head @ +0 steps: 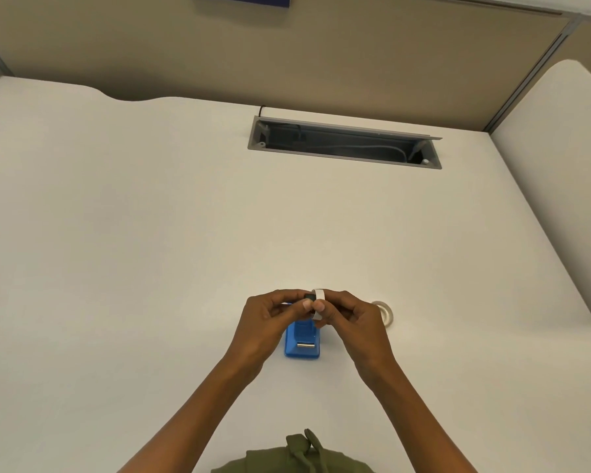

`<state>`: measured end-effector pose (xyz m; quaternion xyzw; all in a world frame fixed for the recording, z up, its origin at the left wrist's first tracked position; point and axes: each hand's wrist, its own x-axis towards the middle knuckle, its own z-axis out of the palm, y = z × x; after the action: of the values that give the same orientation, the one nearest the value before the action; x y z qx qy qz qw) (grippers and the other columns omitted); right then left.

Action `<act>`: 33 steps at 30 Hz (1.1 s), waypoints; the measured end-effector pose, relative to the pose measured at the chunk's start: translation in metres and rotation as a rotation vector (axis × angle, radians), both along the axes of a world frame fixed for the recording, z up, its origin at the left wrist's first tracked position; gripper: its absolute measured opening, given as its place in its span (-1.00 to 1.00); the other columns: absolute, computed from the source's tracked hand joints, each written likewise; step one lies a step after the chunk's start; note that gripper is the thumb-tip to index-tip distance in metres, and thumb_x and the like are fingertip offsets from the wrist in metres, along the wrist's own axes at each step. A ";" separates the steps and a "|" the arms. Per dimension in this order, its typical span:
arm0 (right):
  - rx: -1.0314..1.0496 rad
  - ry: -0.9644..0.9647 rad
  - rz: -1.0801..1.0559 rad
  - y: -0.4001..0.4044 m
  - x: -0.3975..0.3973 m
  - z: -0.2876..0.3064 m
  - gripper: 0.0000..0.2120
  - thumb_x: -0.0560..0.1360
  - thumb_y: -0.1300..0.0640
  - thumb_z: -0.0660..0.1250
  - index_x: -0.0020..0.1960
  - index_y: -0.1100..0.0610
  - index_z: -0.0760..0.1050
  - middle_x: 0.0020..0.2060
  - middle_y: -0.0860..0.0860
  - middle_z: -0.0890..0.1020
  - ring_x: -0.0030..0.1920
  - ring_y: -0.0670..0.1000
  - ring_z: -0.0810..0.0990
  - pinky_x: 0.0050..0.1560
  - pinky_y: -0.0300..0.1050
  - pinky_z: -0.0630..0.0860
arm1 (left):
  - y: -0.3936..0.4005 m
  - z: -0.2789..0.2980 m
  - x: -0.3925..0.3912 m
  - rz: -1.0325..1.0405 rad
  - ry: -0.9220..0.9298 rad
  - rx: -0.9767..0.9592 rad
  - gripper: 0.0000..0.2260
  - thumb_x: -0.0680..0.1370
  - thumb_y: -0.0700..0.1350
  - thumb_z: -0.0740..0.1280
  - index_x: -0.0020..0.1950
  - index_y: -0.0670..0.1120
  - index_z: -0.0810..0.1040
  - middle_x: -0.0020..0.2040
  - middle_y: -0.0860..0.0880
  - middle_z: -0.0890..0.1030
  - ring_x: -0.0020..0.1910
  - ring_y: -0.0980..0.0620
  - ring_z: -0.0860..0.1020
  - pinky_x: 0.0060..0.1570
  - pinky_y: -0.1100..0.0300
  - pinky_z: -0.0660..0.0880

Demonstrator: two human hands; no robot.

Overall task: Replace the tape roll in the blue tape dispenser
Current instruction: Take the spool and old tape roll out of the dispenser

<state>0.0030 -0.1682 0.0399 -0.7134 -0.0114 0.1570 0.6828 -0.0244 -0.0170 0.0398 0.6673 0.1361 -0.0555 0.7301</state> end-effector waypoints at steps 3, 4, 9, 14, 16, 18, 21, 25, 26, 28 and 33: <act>-0.022 -0.031 0.017 -0.003 0.001 -0.001 -0.74 0.33 0.10 0.48 0.01 -0.03 0.61 -0.12 -0.03 0.66 -0.14 -0.09 0.63 -0.13 -0.29 0.56 | 0.000 -0.001 -0.001 0.003 0.023 -0.055 -0.80 0.39 0.02 0.40 -0.04 0.00 0.68 -0.16 0.06 0.73 -0.14 0.10 0.68 -0.18 0.50 0.48; -0.024 -0.039 0.026 -0.003 0.001 -0.001 -0.72 0.34 0.16 0.48 0.04 -0.01 0.61 -0.11 -0.06 0.64 -0.13 -0.14 0.61 -0.12 -0.32 0.55 | 0.000 -0.002 -0.001 0.005 0.031 -0.071 -0.79 0.37 0.04 0.40 -0.06 0.01 0.68 -0.15 0.04 0.73 -0.13 0.10 0.68 -0.17 0.49 0.49; -0.018 -0.060 0.039 -0.004 0.001 -0.001 -0.65 0.35 0.21 0.48 0.10 0.01 0.58 -0.01 -0.06 0.61 -0.08 -0.17 0.60 -0.11 -0.33 0.54 | 0.000 -0.004 -0.002 0.012 0.065 -0.135 -0.76 0.35 0.08 0.40 -0.06 0.01 0.68 -0.13 0.01 0.73 -0.08 0.09 0.67 -0.12 0.46 0.52; 0.000 -0.057 0.044 -0.005 0.004 0.001 -0.60 0.34 0.27 0.48 0.13 -0.01 0.57 0.00 -0.05 0.62 -0.04 -0.17 0.59 -0.03 -0.28 0.55 | 0.001 -0.004 -0.002 0.065 0.087 -0.161 -0.77 0.33 0.09 0.39 -0.10 0.05 0.69 -0.15 0.06 0.73 -0.11 0.10 0.68 -0.23 0.49 0.49; 0.005 -0.055 0.024 -0.006 0.008 0.002 -0.57 0.33 0.27 0.49 0.15 -0.02 0.56 -0.03 -0.05 0.62 -0.05 -0.18 0.60 -0.05 -0.30 0.56 | 0.003 -0.006 -0.001 0.083 0.095 -0.186 -0.75 0.31 0.10 0.41 -0.09 0.04 0.69 -0.12 0.06 0.73 -0.10 0.08 0.68 -0.22 0.43 0.52; -0.006 -0.057 -0.032 -0.006 0.014 0.003 -0.56 0.31 0.25 0.51 0.15 0.00 0.56 -0.10 -0.06 0.62 -0.11 -0.16 0.62 -0.12 -0.34 0.56 | 0.005 -0.008 -0.002 0.104 0.104 -0.206 -0.70 0.29 0.10 0.42 -0.05 0.01 0.68 -0.09 0.04 0.73 -0.07 0.05 0.68 -0.16 0.37 0.56; -0.105 -0.079 -0.150 -0.002 0.031 0.002 -0.68 0.30 0.13 0.53 0.04 0.01 0.59 -0.15 -0.02 0.65 -0.17 -0.04 0.65 -0.16 -0.28 0.58 | 0.008 -0.010 -0.001 0.136 0.117 -0.243 -0.68 0.26 0.10 0.45 -0.06 0.00 0.68 -0.07 0.02 0.72 -0.06 0.04 0.67 -0.12 0.33 0.58; -0.302 -0.162 -0.202 0.007 0.058 -0.009 -0.68 0.31 0.05 0.52 0.05 -0.01 0.59 -0.12 -0.08 0.63 -0.21 -0.06 0.62 -0.22 -0.43 0.52 | 0.010 -0.010 -0.002 0.130 0.125 -0.261 -0.68 0.24 0.09 0.46 -0.07 0.01 0.68 -0.07 0.03 0.72 -0.05 0.03 0.67 -0.14 0.34 0.58; -0.338 -0.195 -0.186 0.009 0.064 -0.013 -0.65 0.31 0.09 0.52 0.08 0.03 0.59 -0.09 -0.07 0.62 -0.20 -0.10 0.59 -0.23 -0.47 0.49 | 0.010 -0.010 -0.002 0.137 0.131 -0.259 -0.68 0.24 0.09 0.46 -0.07 0.01 0.68 -0.08 0.03 0.72 -0.06 0.03 0.68 -0.14 0.33 0.58; -0.391 -0.221 -0.144 0.015 0.074 -0.022 -0.60 0.30 0.17 0.53 0.11 0.10 0.57 -0.02 -0.02 0.62 -0.19 -0.11 0.55 -0.20 -0.45 0.49 | 0.009 -0.010 -0.003 0.149 0.136 -0.254 -0.69 0.24 0.08 0.46 -0.07 0.00 0.68 -0.08 0.02 0.73 -0.06 0.02 0.68 -0.13 0.32 0.59; -0.462 -0.209 -0.093 0.025 0.088 -0.038 -0.55 0.27 0.26 0.53 0.14 0.17 0.55 0.06 0.08 0.62 -0.09 -0.01 0.55 -0.07 -0.23 0.46 | 0.014 -0.008 -0.003 0.163 0.128 -0.262 -0.69 0.25 0.06 0.46 -0.06 -0.03 0.68 -0.07 0.00 0.72 -0.05 0.01 0.68 -0.08 0.28 0.60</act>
<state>0.0908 -0.1429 0.0014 -0.8627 -0.0129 0.0491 0.5032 -0.0274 -0.0028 0.0320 0.5482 0.2276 -0.0556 0.8029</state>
